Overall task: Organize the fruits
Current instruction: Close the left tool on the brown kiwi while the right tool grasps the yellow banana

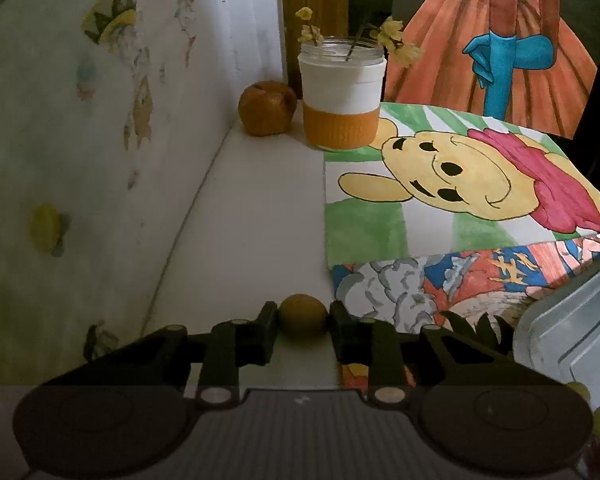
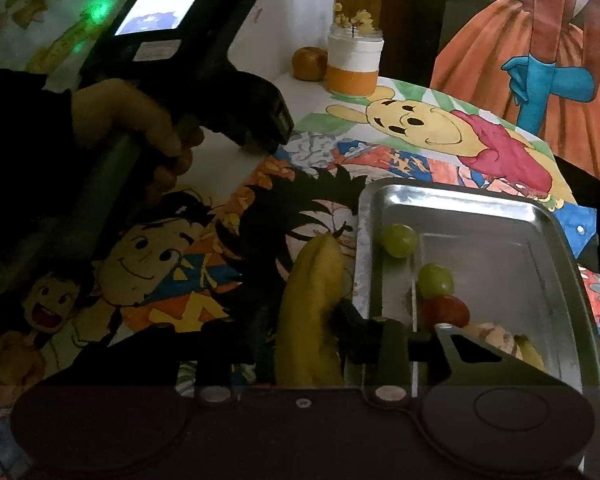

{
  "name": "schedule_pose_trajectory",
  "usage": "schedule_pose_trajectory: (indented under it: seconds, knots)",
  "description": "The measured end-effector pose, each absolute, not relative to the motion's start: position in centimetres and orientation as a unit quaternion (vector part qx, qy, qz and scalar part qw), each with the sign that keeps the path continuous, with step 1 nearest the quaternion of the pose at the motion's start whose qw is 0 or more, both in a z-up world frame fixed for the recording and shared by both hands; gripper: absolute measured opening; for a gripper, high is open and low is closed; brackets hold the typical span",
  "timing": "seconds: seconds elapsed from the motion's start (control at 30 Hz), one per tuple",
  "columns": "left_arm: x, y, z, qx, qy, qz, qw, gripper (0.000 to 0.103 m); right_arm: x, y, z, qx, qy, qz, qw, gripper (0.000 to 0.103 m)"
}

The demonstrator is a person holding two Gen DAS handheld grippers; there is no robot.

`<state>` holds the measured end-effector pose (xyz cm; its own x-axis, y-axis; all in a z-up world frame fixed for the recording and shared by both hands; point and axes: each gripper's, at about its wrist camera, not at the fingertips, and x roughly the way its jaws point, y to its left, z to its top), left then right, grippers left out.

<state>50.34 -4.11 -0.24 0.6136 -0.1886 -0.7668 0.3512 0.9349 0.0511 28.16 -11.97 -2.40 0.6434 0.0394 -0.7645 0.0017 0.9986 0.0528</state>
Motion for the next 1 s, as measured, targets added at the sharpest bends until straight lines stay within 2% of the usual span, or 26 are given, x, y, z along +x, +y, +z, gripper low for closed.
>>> schedule_pose_trajectory:
  seconds: [0.5,1.0]
  knots:
    - [47.7,-3.5,0.3,0.102,0.415,-0.166,0.889,0.031,29.4,-11.3,-3.0,-0.003,0.435,-0.004,0.900,0.036]
    - [46.6,-3.4,0.5,0.109,0.414,-0.173,0.887,0.031,29.7,-11.9,-3.1,0.038,0.429,-0.014,0.903,0.034]
